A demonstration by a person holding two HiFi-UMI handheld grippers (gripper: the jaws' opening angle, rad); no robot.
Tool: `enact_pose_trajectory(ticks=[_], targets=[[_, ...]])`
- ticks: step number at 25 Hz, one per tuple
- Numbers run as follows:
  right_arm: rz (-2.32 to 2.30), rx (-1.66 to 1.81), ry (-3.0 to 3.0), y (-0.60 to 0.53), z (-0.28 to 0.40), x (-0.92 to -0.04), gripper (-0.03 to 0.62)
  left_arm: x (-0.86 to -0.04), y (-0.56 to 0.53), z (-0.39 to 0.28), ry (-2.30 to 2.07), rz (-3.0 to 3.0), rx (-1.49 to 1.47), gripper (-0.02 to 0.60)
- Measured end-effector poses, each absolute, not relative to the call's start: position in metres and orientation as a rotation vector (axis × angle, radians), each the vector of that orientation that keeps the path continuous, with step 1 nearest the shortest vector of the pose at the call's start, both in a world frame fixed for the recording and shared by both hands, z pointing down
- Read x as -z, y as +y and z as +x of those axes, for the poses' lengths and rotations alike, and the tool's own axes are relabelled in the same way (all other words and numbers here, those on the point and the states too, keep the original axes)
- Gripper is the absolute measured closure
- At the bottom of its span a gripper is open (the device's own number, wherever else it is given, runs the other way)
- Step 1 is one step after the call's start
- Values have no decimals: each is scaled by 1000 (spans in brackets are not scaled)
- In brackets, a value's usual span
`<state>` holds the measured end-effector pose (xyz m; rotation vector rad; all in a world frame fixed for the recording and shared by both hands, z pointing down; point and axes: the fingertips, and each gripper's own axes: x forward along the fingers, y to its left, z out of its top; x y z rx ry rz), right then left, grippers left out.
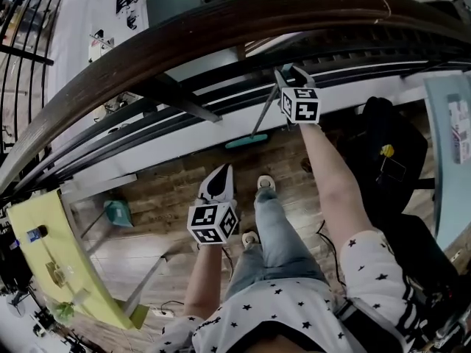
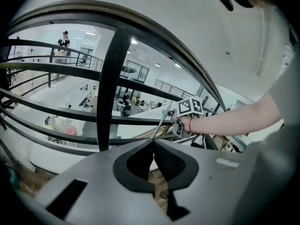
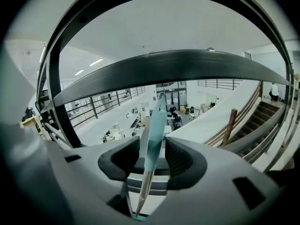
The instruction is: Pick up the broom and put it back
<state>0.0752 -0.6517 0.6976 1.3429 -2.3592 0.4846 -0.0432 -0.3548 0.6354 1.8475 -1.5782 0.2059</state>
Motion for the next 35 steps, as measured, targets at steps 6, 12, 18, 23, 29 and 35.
enact_pose_trajectory(ticks=[6, 12, 18, 23, 29, 35], targets=[[1379, -508, -2331, -654, 74, -698, 499, -635, -348, -43, -1571, 1842, -196, 569], [1412, -529, -2324, -641, 80, -692, 505, -628, -339, -41, -1565, 1851, -195, 569], [1436, -559, -2316, -616, 87, -686, 508, -618, -325, -39, -1563, 1867, -200, 569], [1437, -560, -2317, -588, 94, -677, 510, -608, -306, -31, -1559, 1885, -194, 569], [1402, -539, -2337, -542, 91, -659, 513, -591, -278, -28, -1565, 1896, -186, 569], [1344, -470, -2353, -488, 82, -643, 513, -573, -242, -25, -1570, 1918, -171, 569]])
